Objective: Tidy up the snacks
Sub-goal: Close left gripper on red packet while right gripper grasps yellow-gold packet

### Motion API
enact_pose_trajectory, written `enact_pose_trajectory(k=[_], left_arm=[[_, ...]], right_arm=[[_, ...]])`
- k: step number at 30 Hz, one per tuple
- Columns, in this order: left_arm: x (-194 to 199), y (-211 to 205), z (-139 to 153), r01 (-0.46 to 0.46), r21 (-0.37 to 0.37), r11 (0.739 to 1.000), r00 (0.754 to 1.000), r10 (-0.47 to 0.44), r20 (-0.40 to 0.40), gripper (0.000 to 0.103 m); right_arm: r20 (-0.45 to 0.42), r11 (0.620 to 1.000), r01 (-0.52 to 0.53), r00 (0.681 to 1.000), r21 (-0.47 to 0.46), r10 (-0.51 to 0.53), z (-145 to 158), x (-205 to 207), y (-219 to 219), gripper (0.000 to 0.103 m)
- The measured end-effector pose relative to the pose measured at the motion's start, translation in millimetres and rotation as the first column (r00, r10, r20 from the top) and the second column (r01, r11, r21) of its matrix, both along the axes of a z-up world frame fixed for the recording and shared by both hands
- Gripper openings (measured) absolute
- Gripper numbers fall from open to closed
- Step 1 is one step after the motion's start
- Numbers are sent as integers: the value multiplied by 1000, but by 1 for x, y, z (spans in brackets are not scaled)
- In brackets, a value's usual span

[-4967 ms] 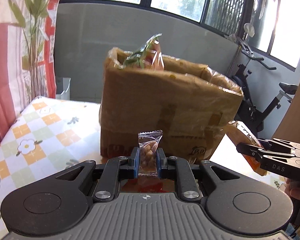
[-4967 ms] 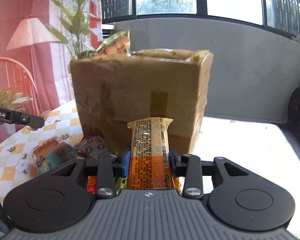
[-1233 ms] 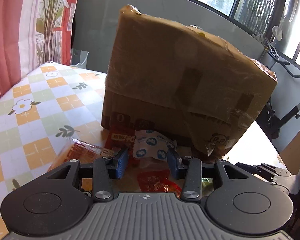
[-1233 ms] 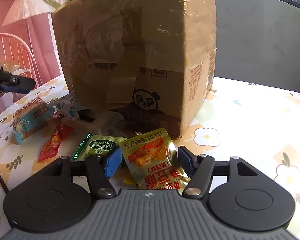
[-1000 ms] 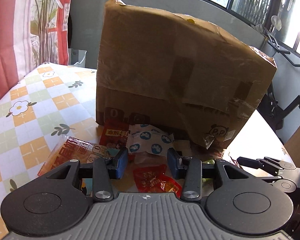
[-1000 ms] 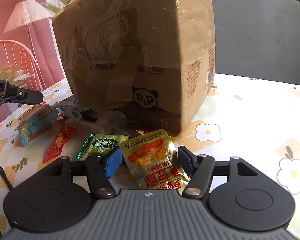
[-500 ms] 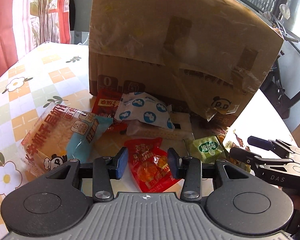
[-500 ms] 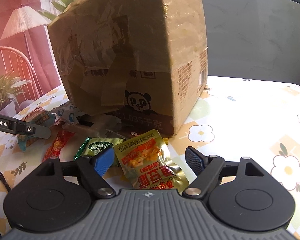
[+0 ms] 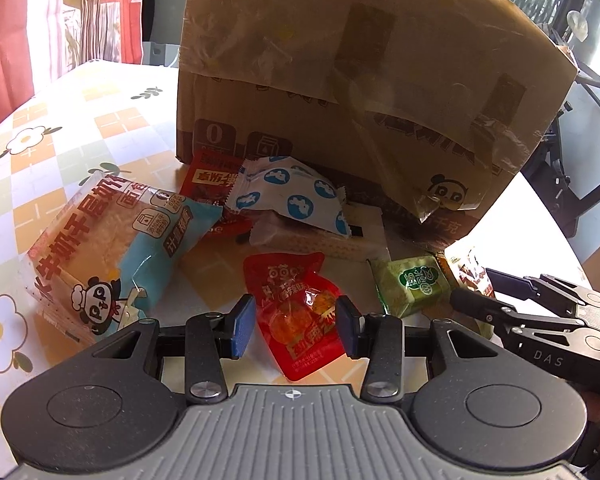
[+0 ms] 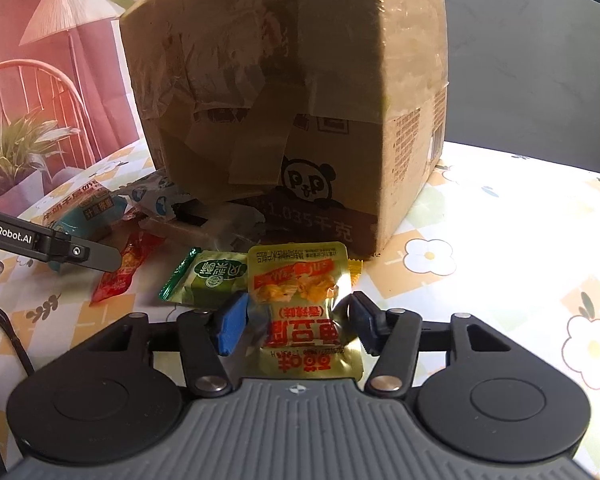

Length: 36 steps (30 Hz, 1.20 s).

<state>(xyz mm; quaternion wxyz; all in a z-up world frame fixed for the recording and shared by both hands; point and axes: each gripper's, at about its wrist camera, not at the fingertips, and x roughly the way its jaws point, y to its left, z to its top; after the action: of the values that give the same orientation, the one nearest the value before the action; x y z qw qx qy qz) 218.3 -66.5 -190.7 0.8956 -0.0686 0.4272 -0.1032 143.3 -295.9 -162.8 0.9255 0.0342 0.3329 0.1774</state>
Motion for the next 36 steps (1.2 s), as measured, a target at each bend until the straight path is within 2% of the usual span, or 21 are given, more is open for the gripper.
enact_pose_trajectory(k=[5, 7, 9, 14, 16, 19, 21, 30, 32, 33, 34, 36], left_arm=[[2, -3, -2, 1, 17, 1000, 1000, -1, 5, 49], [5, -7, -1, -9, 44, 999, 1000, 8, 13, 49], [10, -10, 1, -11, 40, 999, 1000, 10, 27, 50], [23, -24, 2, 0, 56, 998, 999, -2, 50, 65], [27, -31, -2, 12, 85, 996, 998, -16, 52, 67], [28, -34, -10, 1, 143, 990, 1000, -3, 13, 67], [24, -31, -11, -3, 155, 988, 1000, 1, 12, 67], [17, -18, -14, -4, 157, 988, 1000, 0, 25, 68], [19, -23, -16, 38, 186, 982, 998, -46, 37, 68], [19, -28, -19, 80, 238, 968, 994, -95, 52, 69], [17, -29, -20, 108, 250, 962, 989, -129, 69, 64], [16, -26, -19, 114, 219, 969, 990, -130, 60, 59]], right_arm=[[35, 1000, 10, 999, 27, -11, 3, -4, -5, 57], [32, 999, 11, 999, 30, -12, 3, -3, -5, 57], [29, 1000, 9, 1000, 25, -10, 2, -1, -3, 57], [28, 1000, -1, 1000, 18, 0, 2, -1, -3, 57], [26, 1000, 0, 1000, 27, 0, 1, -1, -5, 57], [25, 999, -3, 1000, 32, 2, 1, -1, -6, 57], [26, 999, -4, 1000, 34, 3, 2, -2, -5, 57], [27, 999, -4, 1000, 46, 2, 2, -3, -8, 57], [26, 999, -4, 1000, 44, 2, 2, -4, -8, 57], [27, 999, -4, 1000, 44, 2, 2, -3, -7, 57], [27, 999, -3, 1000, 44, 2, 2, -3, -8, 57], [25, 999, 0, 1000, 46, -1, 2, -3, -8, 57]])
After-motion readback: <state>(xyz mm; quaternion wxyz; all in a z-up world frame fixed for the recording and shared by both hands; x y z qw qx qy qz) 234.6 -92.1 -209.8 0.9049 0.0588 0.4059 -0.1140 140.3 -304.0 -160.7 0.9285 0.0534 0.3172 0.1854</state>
